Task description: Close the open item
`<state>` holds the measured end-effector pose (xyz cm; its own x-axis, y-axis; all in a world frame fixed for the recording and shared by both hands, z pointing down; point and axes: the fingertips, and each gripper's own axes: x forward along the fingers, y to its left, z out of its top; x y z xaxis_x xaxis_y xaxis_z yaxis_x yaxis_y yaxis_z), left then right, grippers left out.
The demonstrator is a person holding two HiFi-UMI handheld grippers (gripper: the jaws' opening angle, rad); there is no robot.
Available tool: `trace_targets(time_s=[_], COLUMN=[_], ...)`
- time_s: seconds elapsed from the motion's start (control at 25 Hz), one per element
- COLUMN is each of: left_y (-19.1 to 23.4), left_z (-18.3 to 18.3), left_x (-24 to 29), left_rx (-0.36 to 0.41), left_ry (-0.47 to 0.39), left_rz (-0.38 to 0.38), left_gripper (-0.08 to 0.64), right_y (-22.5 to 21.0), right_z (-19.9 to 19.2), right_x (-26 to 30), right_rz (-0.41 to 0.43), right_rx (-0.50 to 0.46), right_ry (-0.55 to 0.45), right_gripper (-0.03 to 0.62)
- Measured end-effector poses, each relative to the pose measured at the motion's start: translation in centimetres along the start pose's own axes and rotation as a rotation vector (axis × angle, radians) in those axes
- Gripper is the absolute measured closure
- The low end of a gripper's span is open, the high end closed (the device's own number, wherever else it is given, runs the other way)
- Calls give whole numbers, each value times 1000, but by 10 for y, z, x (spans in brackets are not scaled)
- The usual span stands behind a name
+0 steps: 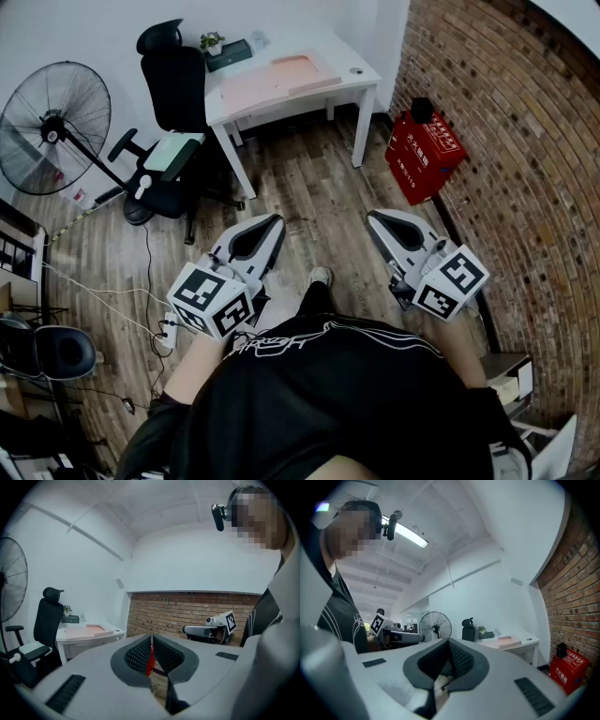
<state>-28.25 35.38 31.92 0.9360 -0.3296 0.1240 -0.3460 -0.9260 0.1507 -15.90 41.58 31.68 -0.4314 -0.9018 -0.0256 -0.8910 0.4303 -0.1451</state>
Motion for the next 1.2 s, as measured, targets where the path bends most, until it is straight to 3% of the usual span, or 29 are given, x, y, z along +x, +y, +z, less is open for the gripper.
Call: trace_targets(time_s=[0.32, 0.52, 0.68, 0.84, 0.96, 1.2], left_y=[9, 24, 47, 73, 97, 158], left_z=[2, -3, -9, -7, -14, -17], left_x=[6, 17, 25, 37, 48, 92], left_rx=[-2, -6, -51, -75, -91, -111], left_ry=[-9, 3, 12, -39, -32, 0], left_rz=[2, 26, 60, 103, 135, 159], left_gripper=[518, 517, 513, 367, 316, 275], right_y=[-8, -30, -48, -74, -93, -144], right_z=[1, -6, -12, -17, -24, -36], right_x=[2, 6, 15, 30, 49, 96], right_rz=[-29, -112, -146, -165, -172, -187], right_rx=[-12, -10, -15, -9, 0, 22], right_ry=[14, 31, 60, 70, 82, 113], right_gripper=[588, 592, 510, 440, 362, 304])
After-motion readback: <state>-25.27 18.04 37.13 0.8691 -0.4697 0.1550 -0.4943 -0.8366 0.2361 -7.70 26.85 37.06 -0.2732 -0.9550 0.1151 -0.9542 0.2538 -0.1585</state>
